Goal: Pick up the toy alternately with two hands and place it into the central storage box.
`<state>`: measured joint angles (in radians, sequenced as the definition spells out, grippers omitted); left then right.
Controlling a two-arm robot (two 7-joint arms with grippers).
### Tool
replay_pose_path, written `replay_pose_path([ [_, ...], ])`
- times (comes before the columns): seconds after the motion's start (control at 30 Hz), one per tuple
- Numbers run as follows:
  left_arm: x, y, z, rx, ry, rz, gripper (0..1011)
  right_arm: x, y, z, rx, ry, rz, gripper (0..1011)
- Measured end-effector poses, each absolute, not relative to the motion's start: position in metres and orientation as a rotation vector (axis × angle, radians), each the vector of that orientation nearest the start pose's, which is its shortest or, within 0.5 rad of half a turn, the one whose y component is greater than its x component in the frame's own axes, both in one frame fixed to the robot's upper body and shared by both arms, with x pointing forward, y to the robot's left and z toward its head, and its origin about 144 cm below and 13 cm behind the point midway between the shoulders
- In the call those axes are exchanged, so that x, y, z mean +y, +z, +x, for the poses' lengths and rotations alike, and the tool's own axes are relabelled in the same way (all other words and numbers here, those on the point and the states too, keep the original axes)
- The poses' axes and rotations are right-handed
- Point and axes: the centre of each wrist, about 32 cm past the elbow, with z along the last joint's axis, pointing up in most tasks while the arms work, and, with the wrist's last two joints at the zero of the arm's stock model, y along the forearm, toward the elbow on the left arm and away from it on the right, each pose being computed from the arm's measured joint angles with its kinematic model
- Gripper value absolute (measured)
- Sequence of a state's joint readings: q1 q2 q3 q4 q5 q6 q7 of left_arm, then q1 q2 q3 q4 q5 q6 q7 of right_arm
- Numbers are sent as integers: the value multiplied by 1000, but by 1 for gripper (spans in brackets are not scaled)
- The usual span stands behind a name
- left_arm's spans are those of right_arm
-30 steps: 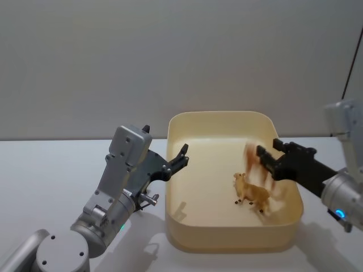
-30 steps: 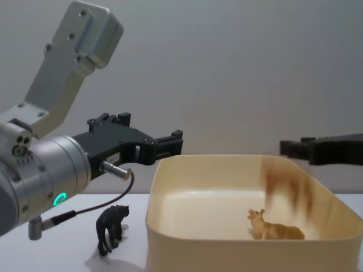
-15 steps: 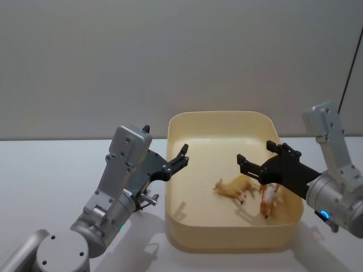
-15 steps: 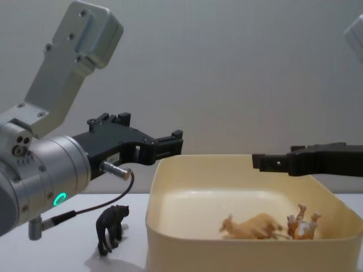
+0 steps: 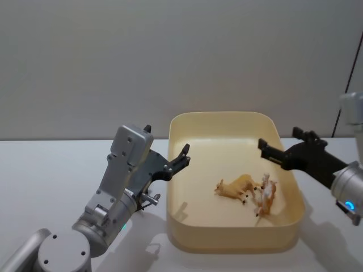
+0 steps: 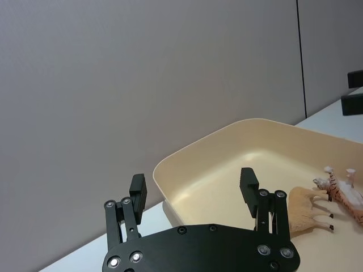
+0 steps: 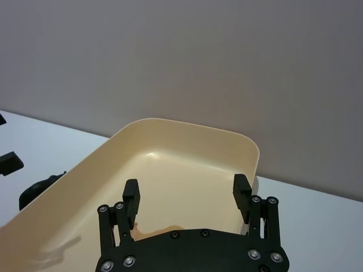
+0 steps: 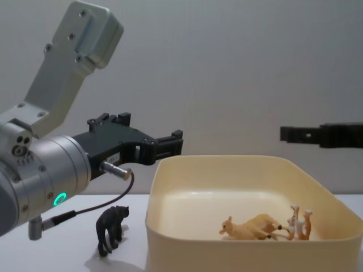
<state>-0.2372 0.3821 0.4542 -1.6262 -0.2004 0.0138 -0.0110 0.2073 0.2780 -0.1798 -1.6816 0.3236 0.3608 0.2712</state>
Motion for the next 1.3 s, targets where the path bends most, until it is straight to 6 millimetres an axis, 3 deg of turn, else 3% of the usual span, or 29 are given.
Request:
replay_pose_path([
  [0.83,218,1209,478,-173,1117,92,1001,-258,1249,497,90,-1122,-12,1001],
  [1.3,224,1208,488,-45,1141,140,1001,-259,1250,497,90,-1125,-7,1001],
])
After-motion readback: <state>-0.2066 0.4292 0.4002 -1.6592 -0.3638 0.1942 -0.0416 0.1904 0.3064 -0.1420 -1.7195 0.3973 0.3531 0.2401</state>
